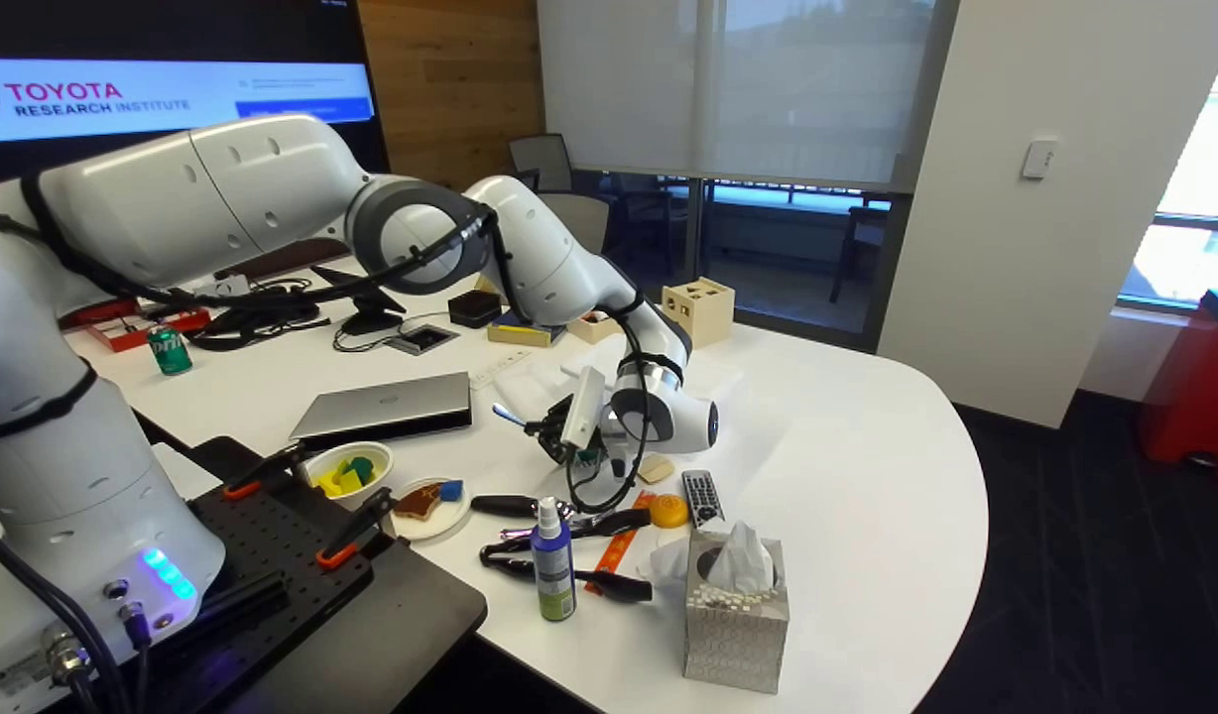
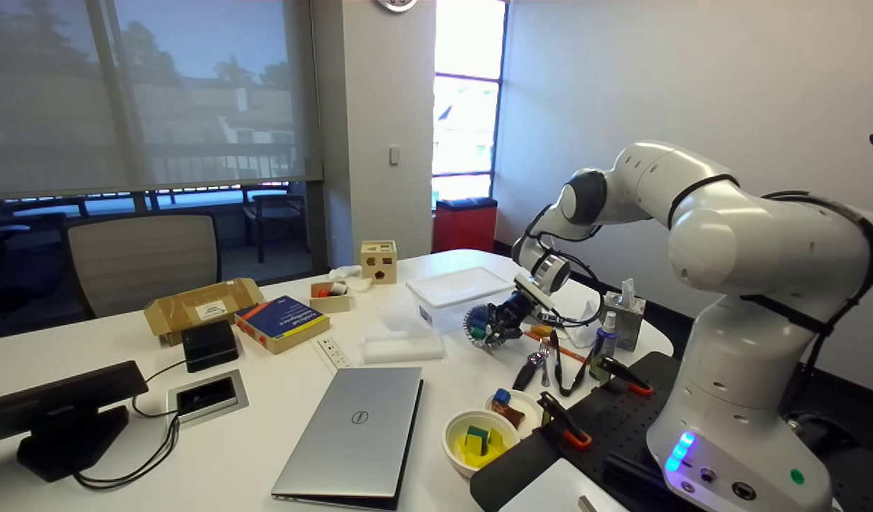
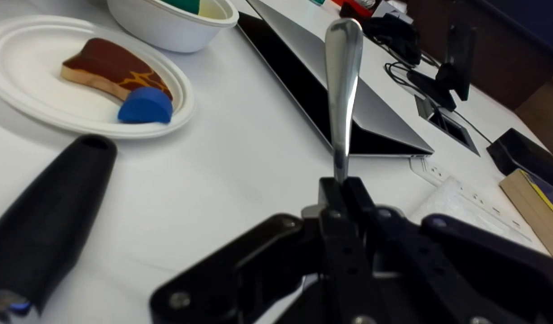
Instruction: Use the silver spoon to push the blue block off the white plate
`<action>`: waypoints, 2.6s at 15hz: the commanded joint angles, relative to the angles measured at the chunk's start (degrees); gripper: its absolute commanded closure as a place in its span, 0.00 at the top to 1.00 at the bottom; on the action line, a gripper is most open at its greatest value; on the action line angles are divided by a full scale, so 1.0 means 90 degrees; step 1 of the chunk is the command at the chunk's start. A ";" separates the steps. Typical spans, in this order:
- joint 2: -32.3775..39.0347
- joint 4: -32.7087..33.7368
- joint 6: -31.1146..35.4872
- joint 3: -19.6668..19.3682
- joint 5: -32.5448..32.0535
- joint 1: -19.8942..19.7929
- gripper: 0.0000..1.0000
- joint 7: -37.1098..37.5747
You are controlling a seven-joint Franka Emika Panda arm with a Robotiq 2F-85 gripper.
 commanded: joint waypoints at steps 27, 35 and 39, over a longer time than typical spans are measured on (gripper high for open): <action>-0.1515 -0.0881 0.2928 -0.1202 -0.0572 0.1530 0.02 0.0513; -0.2517 -0.1790 0.2912 -0.0354 -0.0795 0.1052 0.02 -0.0069; -0.2716 -0.2085 0.2493 0.0057 -0.0652 0.0587 0.02 -0.0573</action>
